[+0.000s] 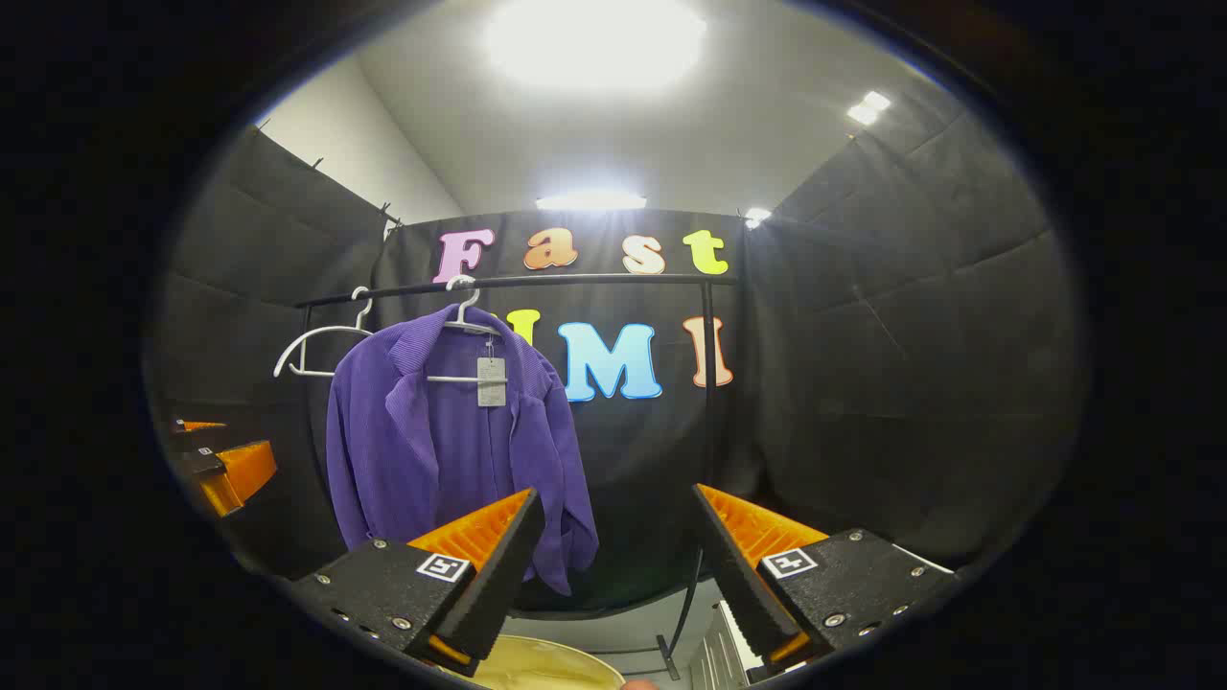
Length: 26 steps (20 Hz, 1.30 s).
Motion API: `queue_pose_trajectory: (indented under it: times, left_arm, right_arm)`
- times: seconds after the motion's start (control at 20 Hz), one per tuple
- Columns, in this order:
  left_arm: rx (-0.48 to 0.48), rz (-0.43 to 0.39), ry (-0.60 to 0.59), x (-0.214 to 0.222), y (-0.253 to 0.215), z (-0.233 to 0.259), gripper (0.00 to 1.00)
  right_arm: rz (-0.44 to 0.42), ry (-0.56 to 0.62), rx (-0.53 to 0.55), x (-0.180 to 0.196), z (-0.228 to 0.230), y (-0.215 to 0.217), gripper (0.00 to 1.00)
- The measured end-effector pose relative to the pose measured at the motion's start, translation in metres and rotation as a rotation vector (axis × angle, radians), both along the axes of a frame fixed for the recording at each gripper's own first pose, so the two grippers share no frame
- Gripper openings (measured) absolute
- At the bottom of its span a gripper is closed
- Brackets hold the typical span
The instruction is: Grasp the clothes on the hanger with both hands and then place them into the laundry hamper below.
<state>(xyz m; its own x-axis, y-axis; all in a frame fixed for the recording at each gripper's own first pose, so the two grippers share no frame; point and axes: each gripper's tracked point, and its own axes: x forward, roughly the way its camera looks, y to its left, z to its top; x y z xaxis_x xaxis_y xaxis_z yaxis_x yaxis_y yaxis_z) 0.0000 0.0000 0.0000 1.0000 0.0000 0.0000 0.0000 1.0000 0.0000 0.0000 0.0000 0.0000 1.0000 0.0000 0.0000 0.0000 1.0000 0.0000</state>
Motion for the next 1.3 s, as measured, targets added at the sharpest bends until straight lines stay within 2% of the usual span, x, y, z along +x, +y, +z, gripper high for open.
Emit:
queue_pose_trajectory:
  times: [0.55,0.6,0.75,0.8,0.95,1.0,1.05,1.1,1.3]
  left_arm:
    - [0.008,0.008,0.005,0.005,0.0,-0.003,0.96]
    - [0.006,0.01,0.007,0.005,0.001,-0.004,0.89]
    - [0.006,0.011,0.011,0.007,0.0,-0.004,0.89]
    - [0.008,0.012,0.011,0.007,0.001,-0.004,0.96]
    - [0.019,0.021,0.004,0.012,0.003,0.0,0.96]
    - [0.021,0.025,0.002,0.018,0.002,0.002,0.83]
    - [0.022,0.029,0.001,0.022,0.002,0.004,0.83]
    - [0.021,0.032,-0.002,0.027,0.001,0.006,0.96]
    - [0.012,0.032,-0.017,0.048,-0.009,0.018,0.96]
  right_arm:
    - [0.002,0.003,0.003,0.007,-0.004,-0.002,0.94]
    - [0.003,0.003,0.005,0.007,-0.005,-0.001,0.95]
    - [0.004,0.006,0.0,0.012,-0.005,0.0,0.94]
    - [0.005,0.008,0.001,0.015,-0.005,0.0,0.94]
    - [0.016,0.001,0.008,0.024,0.0,0.003,0.94]
    - [0.021,-0.004,0.01,0.029,0.003,0.004,0.94]
    - [0.027,-0.009,0.011,0.034,0.006,0.005,0.94]
    - [0.033,-0.015,0.012,0.039,0.008,0.006,0.94]
    - [0.066,-0.048,0.03,0.067,0.027,0.012,0.95]
